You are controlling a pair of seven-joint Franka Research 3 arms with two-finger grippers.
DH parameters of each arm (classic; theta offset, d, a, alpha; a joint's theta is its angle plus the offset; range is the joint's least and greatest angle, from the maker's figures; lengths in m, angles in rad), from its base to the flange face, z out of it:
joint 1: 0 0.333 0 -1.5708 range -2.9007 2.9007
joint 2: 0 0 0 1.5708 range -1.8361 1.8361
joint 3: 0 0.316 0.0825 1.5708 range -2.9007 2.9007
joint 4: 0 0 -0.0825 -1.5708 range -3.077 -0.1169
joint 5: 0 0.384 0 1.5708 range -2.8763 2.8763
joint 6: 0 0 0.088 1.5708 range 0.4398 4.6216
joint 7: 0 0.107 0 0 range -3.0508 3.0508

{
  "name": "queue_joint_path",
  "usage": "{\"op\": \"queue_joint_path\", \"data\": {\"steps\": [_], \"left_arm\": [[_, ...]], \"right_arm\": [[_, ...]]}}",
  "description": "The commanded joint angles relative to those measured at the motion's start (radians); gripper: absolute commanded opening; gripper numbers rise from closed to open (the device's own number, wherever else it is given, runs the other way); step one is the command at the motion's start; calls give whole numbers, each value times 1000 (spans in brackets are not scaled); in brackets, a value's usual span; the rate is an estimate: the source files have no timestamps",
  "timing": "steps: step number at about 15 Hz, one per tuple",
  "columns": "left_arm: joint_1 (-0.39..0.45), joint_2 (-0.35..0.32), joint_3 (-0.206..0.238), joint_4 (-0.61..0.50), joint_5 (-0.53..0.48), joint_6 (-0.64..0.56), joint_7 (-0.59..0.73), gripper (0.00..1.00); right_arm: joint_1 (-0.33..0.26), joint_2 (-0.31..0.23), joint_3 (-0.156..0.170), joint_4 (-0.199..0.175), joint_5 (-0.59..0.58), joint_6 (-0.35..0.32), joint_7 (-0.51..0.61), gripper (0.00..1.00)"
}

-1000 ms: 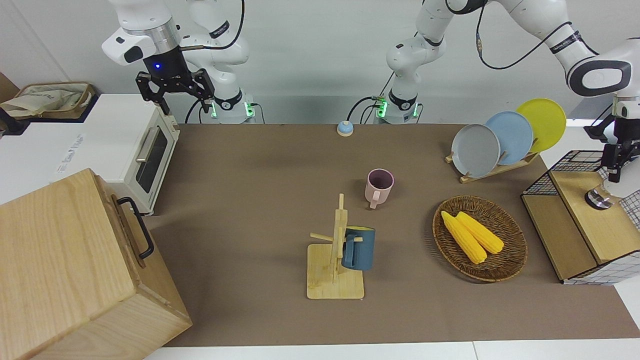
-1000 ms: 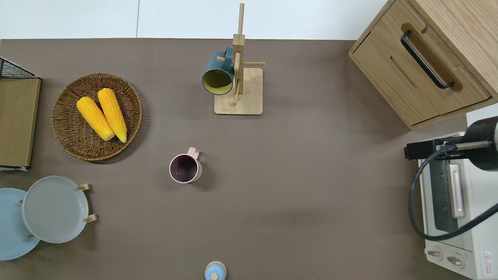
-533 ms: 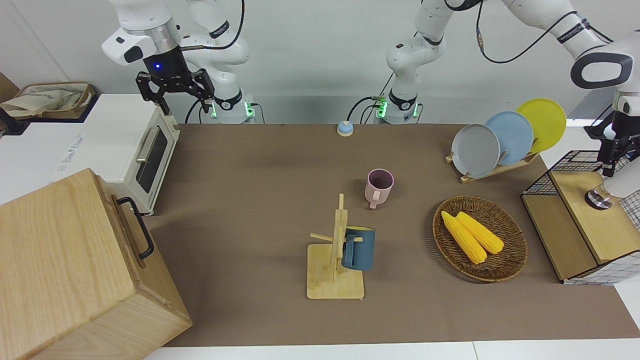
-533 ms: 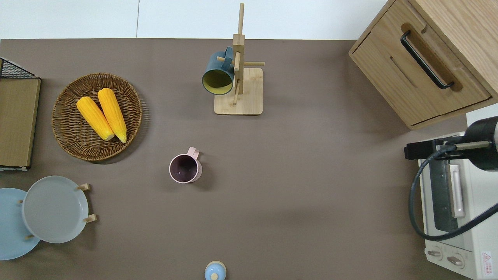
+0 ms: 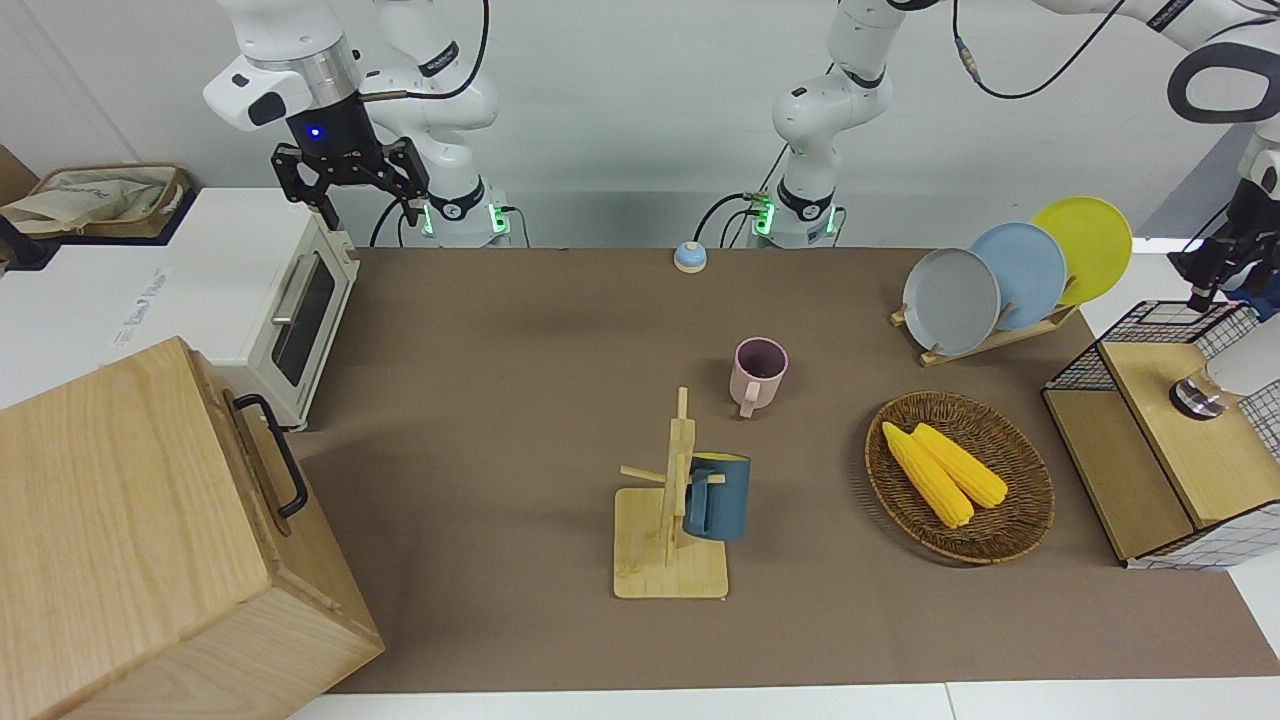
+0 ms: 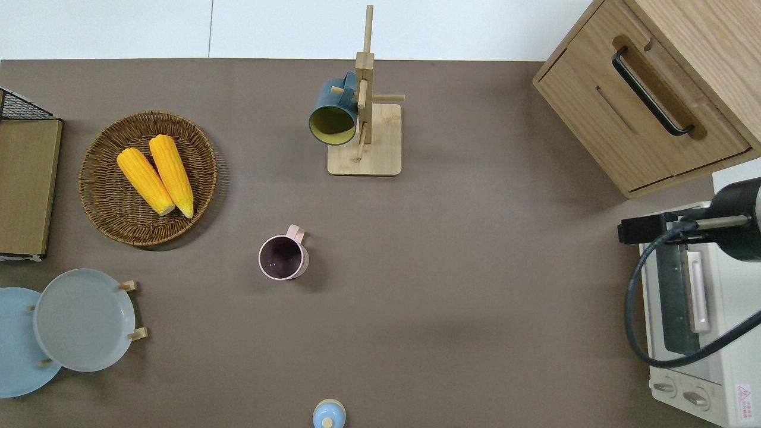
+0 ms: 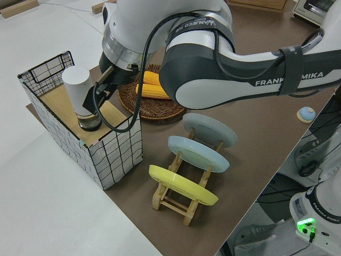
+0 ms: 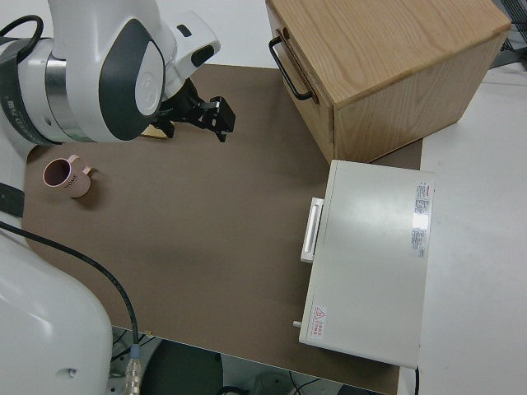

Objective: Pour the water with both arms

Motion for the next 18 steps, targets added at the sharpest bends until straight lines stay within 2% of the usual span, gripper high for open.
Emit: {"op": "queue_joint_path", "data": {"steps": [1,4,10,13,15,18], "left_arm": [[-36,-61,0,10,40,-144,-71,1000],[-72,-115,-43,1,115,-236,-160,1000],[-77,-196,-196,-14,145,-372,-281,1000],[-77,-238,-250,-46,131,-398,-301,1000],[-77,-244,-303,-46,114,-431,-347,1000],[-77,-253,-356,-43,61,-451,-366,1000]], "right_arm": [[-4,-16,-1,-12,19,-2,-8,992],[-4,-16,-1,-12,19,-2,-8,992],[-4,-16,-1,-12,19,-2,-8,992],[-4,-16,-1,-12,19,-2,-8,994],[-4,-16,-1,-12,19,-2,-8,994],[-4,-16,-3,-12,19,-2,-8,992]]}}
